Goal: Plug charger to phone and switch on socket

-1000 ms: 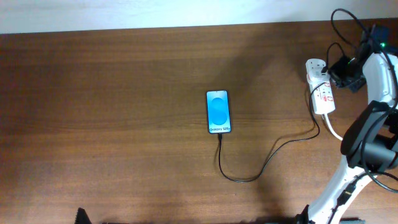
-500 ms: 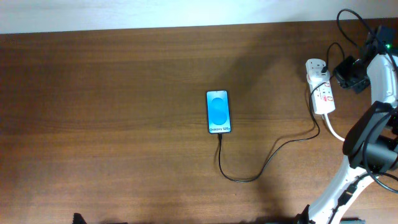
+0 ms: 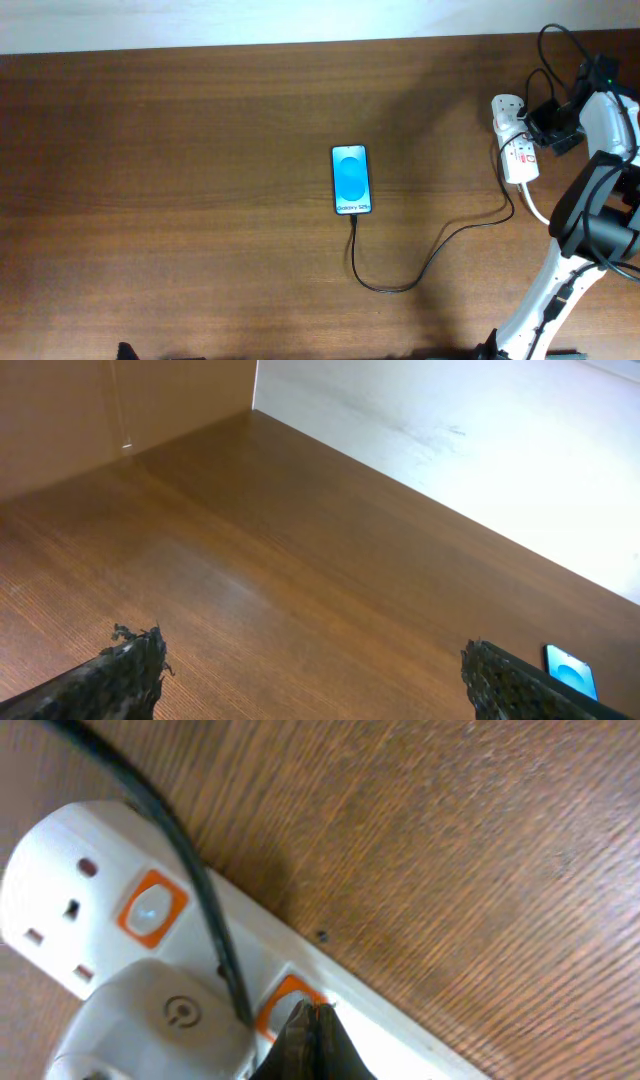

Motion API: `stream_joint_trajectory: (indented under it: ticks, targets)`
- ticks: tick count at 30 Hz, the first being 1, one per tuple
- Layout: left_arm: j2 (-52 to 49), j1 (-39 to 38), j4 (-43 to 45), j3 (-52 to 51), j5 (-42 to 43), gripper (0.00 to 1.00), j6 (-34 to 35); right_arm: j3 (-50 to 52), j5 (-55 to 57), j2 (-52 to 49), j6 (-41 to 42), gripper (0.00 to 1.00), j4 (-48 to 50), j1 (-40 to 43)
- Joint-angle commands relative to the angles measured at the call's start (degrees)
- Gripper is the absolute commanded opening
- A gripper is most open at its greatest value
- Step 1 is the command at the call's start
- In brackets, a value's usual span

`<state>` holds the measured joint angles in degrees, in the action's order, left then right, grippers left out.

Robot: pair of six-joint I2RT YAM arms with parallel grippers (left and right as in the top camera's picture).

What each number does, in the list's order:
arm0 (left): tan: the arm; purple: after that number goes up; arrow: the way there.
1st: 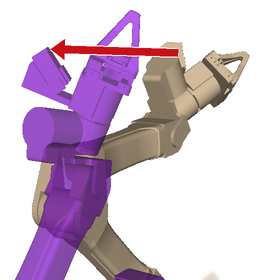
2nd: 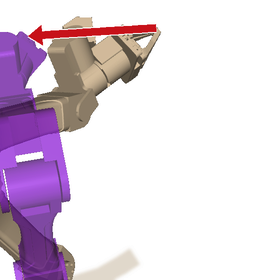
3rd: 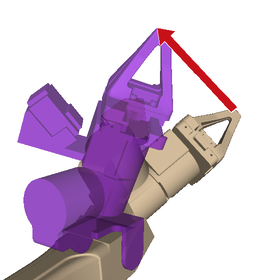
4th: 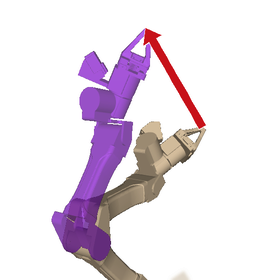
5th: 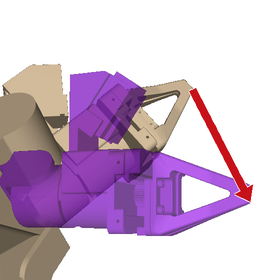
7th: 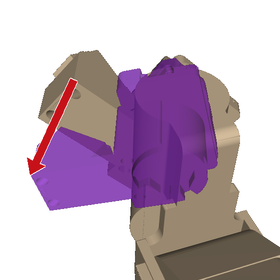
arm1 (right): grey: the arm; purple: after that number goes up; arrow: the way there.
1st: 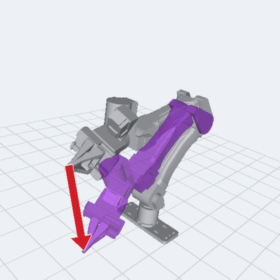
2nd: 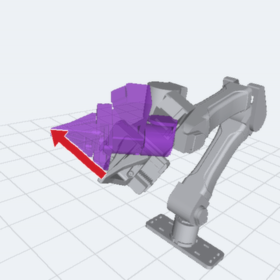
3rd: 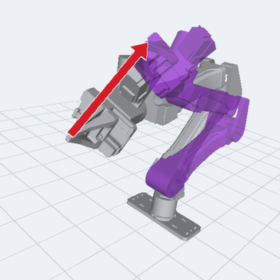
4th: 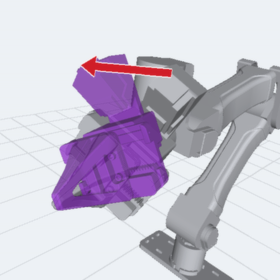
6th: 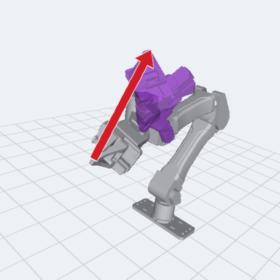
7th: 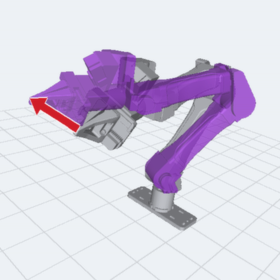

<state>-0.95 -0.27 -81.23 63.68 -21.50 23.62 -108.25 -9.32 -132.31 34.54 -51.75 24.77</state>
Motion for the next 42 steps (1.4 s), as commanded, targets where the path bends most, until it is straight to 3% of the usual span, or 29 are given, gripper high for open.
stream_joint_trajectory:
  ticks: [1, 21, 26, 30, 32, 38, 42]
  targets:
    - [0.6, 0.2, 0.0, 0.0, -0.8, 0.99, 0.3, -1.2, -4.2, -0.6, 0.4, 0.04, -0.5, -0.3]
    - [0.6, 0.2, 0.0, 0.0, -0.8, 0.99, 0.3, -3.6, -3.0, -4.8, -1.7, 0.04, -6.3, -2.4]
    - [0.6, 0.2, 0.0, 0.0, -0.8, 0.99, 0.3, -3.8, 6.4, 8.4, -1.7, 0.04, -15.5, -0.7]
    - [0.6, 0.2, 0.0, 0.0, -0.8, 1.0, 0.3, -3.8, 5.2, 23.3, -1.7, 0.04, -16.2, -2.3]
    - [0.6, 0.2, 0.0, 0.0, -0.8, 0.99, 0.3, -3.8, 3.3, 37.8, -1.7, 0.04, -12.3, -5.2]
    - [0.6, 0.2, 0.1, 0.0, -0.8, 0.99, 0.3, -3.8, 0.1, 59.5, -1.2, 0.04, 9.8, -10.9]
    - [0.6, 0.2, 0.0, 0.0, -0.8, 0.99, 0.3, -2.9, 0.0, 67.6, -6.7, 0.04, 6.3, -11.3]
